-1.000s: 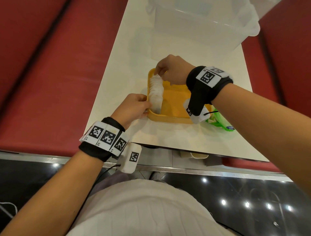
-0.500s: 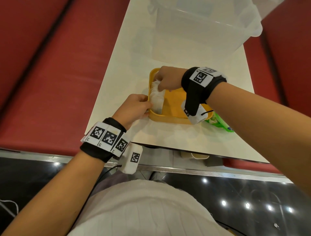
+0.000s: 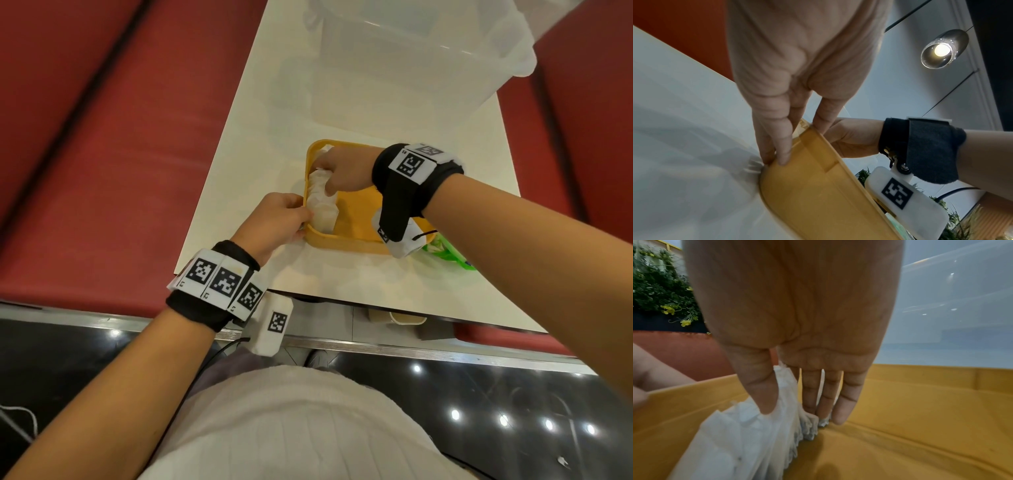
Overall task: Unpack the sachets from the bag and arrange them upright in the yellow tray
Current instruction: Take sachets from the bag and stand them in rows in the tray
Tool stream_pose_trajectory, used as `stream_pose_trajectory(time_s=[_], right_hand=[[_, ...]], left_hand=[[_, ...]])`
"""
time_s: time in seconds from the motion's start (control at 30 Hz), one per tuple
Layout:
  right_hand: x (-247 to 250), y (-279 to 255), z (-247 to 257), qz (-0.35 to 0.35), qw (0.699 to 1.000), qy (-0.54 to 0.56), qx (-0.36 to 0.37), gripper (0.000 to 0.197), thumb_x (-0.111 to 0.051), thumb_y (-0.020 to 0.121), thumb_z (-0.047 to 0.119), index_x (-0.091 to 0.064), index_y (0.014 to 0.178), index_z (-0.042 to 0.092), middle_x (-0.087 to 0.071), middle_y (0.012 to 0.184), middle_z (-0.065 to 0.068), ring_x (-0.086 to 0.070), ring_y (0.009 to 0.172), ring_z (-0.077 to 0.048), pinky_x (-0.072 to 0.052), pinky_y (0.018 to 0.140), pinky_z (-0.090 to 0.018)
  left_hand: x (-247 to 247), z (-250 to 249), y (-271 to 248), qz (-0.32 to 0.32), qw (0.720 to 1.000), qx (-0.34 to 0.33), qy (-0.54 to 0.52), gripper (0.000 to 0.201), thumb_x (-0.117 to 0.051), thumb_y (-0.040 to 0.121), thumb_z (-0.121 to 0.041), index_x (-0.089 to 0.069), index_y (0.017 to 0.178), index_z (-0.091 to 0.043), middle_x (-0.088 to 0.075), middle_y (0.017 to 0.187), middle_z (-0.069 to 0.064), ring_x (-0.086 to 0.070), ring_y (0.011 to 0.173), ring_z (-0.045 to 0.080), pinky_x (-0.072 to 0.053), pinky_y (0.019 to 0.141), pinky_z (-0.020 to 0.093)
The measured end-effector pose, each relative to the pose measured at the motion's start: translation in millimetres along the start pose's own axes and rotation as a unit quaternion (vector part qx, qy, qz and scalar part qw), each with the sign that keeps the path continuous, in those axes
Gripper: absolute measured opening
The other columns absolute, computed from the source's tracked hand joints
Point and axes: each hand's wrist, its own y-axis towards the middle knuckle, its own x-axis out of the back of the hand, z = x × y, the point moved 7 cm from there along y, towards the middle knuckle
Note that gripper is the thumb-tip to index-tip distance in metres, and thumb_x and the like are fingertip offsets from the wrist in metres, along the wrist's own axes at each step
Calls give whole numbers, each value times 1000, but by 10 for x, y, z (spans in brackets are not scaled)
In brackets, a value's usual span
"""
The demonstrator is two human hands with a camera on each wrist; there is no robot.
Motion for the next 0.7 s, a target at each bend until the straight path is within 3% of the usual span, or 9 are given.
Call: stream_pose_trajectory(time_s=[0.07, 0.23, 0.33, 0.43, 0.53, 0.7], right_hand=[[-8, 2, -1, 3, 1000, 4, -3, 31, -57, 91, 14, -55, 120, 2, -58, 108, -12, -50, 89, -22, -39, 75, -31], [-2, -1, -5, 1, 1000, 14, -1, 25, -56, 91, 11, -53, 116, 5, -53, 101, -6, -49, 88, -21, -38, 63, -24], [57, -9, -61, -20, 998, 57, -3, 23, -56, 89, 8, -58, 112, 5, -58, 99, -8, -56, 86, -24, -50, 70, -32], [232, -70, -161, -104, 988, 115, -22, 19, -58, 88, 4, -65, 105, 2, -63, 95, -11, -65, 85, -28, -59, 71, -36], [350, -111, -221, -171, 974, 146, -39, 15, -63, 88, 4, -68, 102, 4, -68, 96, -13, -69, 81, -25, -60, 71, -34], [409, -72, -254, -211, 963, 153, -76, 12, -66, 86, 3, -72, 96, 4, -71, 90, -15, -71, 80, -27, -60, 78, -37]], left_hand=[[0, 0, -1, -2, 1000, 1, -1, 25, -47, 96, -2, -62, 114, 5, -63, 121, 26, -61, 114, 35, -51, 99, 45], [-7, 15, 5, -1, 1000, 3, -3, 23, -47, 96, -2, -62, 113, 4, -64, 121, 24, -62, 114, 32, -51, 98, 44], [-3, 22, 11, 1, 1000, 2, -3, 24, -47, 96, -2, -62, 114, 6, -64, 120, 23, -62, 113, 32, -51, 98, 44], [7, 27, 16, 0, 1000, 2, -5, 25, -47, 95, -2, -62, 114, 7, -64, 120, 23, -62, 113, 33, -51, 98, 46], [3, 30, 21, 1, 1000, 2, -6, 25, -47, 96, -3, -62, 114, 7, -64, 120, 23, -62, 113, 33, -51, 98, 46], [-3, 39, 23, 3, 1000, -1, -10, 24, -47, 97, -3, -63, 113, 5, -65, 119, 21, -63, 112, 30, -51, 98, 44]])
